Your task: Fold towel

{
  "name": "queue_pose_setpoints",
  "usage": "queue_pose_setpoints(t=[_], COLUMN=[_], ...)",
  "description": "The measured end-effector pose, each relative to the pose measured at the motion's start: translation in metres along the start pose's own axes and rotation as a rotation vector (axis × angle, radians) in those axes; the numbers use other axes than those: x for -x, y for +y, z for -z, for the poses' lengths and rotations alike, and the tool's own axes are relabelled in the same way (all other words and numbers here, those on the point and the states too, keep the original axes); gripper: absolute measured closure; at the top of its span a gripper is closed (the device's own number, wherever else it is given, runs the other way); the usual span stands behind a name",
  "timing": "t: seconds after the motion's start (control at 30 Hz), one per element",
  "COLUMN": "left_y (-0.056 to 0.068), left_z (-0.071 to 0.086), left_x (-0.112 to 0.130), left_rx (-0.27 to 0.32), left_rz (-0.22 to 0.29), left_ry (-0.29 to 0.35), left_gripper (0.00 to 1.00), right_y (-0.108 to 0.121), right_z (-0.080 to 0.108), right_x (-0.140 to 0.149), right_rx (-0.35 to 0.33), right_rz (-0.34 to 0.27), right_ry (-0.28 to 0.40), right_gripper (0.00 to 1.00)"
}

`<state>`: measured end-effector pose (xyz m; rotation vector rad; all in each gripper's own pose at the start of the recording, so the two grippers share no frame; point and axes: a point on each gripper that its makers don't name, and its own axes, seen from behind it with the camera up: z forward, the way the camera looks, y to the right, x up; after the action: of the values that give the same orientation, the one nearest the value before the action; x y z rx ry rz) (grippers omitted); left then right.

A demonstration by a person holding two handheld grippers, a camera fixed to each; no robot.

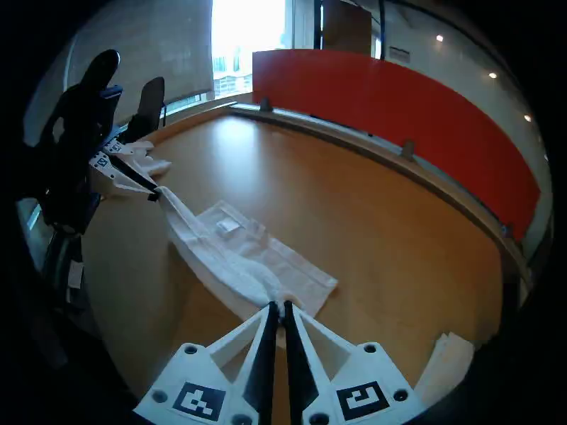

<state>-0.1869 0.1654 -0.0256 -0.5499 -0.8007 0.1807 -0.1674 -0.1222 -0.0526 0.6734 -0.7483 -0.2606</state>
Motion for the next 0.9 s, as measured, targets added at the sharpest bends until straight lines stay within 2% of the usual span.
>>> queue_pose_setpoints(t=[0.5, 0.7, 0.9], left_y=[-0.010, -0.013, -0.022], left_z=[-0.026, -0.041, -0.059], left_x=[0.007, 0.013, 0.015], left_rx=[0.002, -0.002, -0.018], left_rz=[-0.014, -0.030, -0.036], left_ry=[-0.029, -0.044, -0.048], left_gripper=[0.89, 0.89, 0.89], right_y=[0.010, 0.016, 0.023], right_z=[-0.025, -0.036, -0.049], right_x=[0.014, 0.021, 0.028], right_rx=[-0.011, -0.012, -0.008], right_rz=[-0.012, -0.018, -0.043], right_ry=[-0.046, -0.065, -0.084], right_gripper=[0.92, 0.92, 0.92])
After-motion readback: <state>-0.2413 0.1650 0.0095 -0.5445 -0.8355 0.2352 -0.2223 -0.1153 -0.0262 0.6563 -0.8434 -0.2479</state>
